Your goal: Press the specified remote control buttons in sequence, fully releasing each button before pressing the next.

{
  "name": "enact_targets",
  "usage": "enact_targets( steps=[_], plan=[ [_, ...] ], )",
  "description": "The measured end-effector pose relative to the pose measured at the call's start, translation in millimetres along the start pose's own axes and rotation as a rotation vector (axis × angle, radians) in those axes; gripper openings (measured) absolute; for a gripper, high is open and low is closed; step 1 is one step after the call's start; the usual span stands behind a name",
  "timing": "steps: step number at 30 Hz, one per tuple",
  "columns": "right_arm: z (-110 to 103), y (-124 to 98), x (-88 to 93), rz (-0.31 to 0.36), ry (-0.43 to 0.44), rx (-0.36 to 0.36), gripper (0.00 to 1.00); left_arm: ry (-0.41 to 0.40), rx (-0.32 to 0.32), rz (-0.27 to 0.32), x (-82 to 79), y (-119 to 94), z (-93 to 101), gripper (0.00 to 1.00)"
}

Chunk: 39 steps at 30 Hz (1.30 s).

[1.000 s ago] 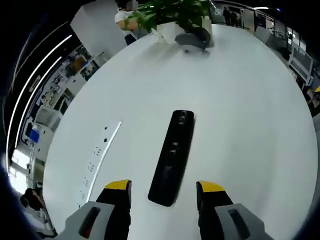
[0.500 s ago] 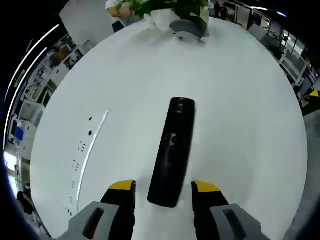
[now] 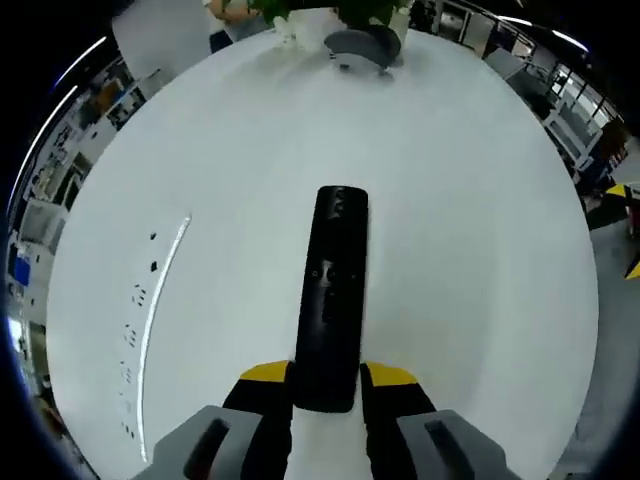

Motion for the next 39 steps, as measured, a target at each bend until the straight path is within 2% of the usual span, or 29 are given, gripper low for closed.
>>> enact_targets(
  steps=[9, 21, 29, 39],
  plan=[
    [2, 0, -0.9, 0.008, 0.004, 0.007, 0.7, -0.021, -0.026, -0.048, 0.4, 2, 7.2, 0.23],
    [3, -3, -5.6, 0.038, 0.011, 0.015, 0.7, 0.006, -0.01, -0.154, 8.7, 6, 41.9, 0.23],
    [2, -3, -5.4, 0.04, 0.011, 0.012, 0.7, 0.002, -0.011, -0.16, 15.4, 8, 56.5, 0.23],
    [4, -4, -6.8, 0.049, 0.021, 0.02, 0.72, 0.0, -0.009, -0.17, 22.8, 14, 87.0, 0.23]
  ],
)
Point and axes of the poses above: the point that each gripper's makers call its tool centre point, and the gripper's own axes: y roughly forward along the fingers, z roughly to its right, x roughly out of its underside, the point moved 2 cm from there along -y, roughly backward along the fingers, and after that the axes turned 13 degrees about x, right-handed, at the moved point
